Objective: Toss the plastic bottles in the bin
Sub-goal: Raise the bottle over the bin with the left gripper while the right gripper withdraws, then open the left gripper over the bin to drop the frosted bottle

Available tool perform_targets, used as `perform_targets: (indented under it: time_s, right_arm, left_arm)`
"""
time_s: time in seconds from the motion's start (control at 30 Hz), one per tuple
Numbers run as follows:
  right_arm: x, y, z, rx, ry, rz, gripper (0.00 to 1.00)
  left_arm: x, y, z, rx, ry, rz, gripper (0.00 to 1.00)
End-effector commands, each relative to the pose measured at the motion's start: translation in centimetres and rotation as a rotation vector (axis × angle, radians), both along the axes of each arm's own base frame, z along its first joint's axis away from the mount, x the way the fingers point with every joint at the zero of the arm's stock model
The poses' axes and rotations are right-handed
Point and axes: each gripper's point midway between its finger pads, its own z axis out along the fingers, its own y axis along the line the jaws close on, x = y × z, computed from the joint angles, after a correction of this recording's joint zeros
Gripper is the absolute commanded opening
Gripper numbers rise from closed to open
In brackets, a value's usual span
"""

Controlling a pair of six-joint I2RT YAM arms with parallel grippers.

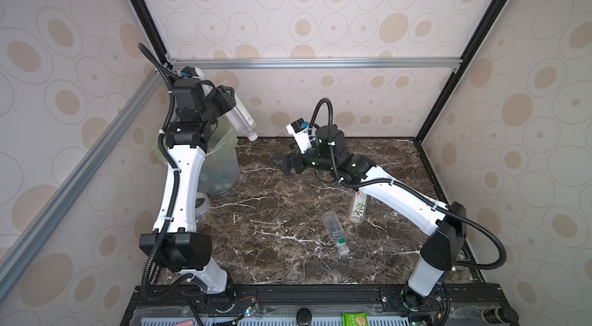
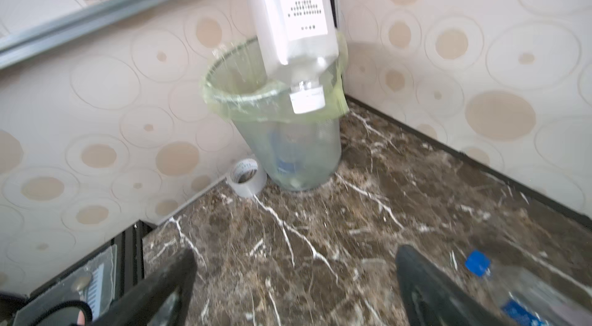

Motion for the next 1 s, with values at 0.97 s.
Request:
perform_targets:
  time_s: [0.97]
  right_arm:
    - [2.5, 4.4, 2.8, -0.006, -0.086, 0.065, 1.0]
  left_arm:
    - [-7.6, 9.4, 14.5, 0.376, -0.428, 0.525, 0.53]
